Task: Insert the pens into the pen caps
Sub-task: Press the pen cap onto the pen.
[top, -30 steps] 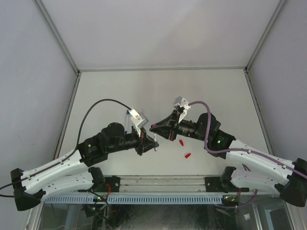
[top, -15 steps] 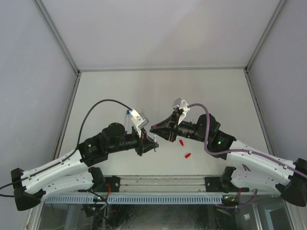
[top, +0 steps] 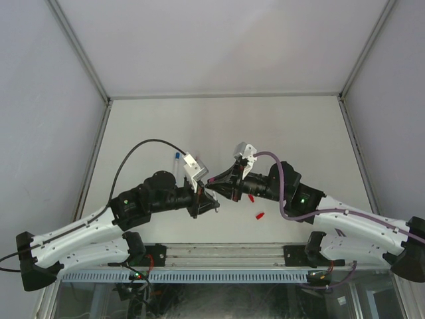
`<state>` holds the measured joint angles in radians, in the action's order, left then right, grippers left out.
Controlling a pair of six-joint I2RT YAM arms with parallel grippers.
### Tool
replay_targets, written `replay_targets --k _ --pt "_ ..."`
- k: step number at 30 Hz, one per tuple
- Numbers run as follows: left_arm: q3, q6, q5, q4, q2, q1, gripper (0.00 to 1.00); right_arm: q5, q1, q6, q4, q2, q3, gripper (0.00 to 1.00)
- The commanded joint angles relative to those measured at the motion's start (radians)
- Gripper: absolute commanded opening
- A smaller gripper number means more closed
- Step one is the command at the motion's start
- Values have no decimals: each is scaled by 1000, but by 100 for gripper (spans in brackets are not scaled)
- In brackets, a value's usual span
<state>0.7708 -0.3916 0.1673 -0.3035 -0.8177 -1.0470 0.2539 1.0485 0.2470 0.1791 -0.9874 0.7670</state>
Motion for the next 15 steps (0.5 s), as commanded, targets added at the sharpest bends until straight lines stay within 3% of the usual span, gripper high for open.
replay_targets --k 1,15 --pt "154 -7 -117 347 35 26 0 114 85 -27 -291 -34 -41 0" --pt "145 -5 -115 343 37 26 0 36 82 15 -275 56 -32 0"
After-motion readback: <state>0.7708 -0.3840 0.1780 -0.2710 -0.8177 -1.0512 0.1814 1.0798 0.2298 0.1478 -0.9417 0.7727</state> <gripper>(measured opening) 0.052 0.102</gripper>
